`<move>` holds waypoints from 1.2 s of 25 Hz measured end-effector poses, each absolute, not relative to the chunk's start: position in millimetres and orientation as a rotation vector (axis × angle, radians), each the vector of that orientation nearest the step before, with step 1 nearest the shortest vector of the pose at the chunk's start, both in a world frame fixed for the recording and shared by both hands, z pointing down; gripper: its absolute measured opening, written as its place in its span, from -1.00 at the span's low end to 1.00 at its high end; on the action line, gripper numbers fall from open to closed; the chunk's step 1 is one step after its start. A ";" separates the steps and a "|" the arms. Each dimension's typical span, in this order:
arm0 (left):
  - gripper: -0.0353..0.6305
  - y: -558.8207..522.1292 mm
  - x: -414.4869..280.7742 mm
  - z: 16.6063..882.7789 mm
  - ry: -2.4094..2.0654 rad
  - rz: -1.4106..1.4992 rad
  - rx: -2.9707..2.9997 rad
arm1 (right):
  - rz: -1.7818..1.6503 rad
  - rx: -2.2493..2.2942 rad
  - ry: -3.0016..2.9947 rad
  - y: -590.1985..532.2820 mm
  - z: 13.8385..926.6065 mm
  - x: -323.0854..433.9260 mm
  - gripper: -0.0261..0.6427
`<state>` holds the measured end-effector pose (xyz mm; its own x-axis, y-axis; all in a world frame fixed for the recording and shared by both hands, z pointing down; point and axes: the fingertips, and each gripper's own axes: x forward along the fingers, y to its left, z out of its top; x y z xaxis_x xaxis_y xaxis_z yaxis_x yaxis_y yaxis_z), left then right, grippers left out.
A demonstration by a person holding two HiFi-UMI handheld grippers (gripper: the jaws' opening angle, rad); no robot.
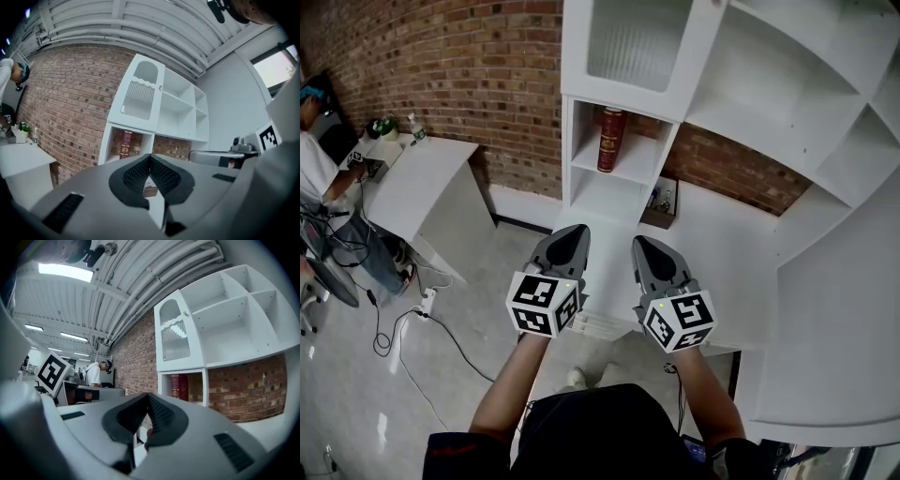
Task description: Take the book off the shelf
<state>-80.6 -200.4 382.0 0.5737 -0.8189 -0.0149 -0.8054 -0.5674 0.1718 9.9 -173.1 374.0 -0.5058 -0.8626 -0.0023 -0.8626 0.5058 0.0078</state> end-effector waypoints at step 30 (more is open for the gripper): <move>-0.87 -333.5 -46.1 381.0 -1.496 -0.172 2.580 | 0.020 1.561 -2.762 -294.4 372.0 63.3 -0.87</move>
<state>-46.1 -333.5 381.0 0.4947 -0.8688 -0.0224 -0.8511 -0.4895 0.1898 63.3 -294.4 372.0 -0.5154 -0.8567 -0.0205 -0.8563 0.5158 -0.0260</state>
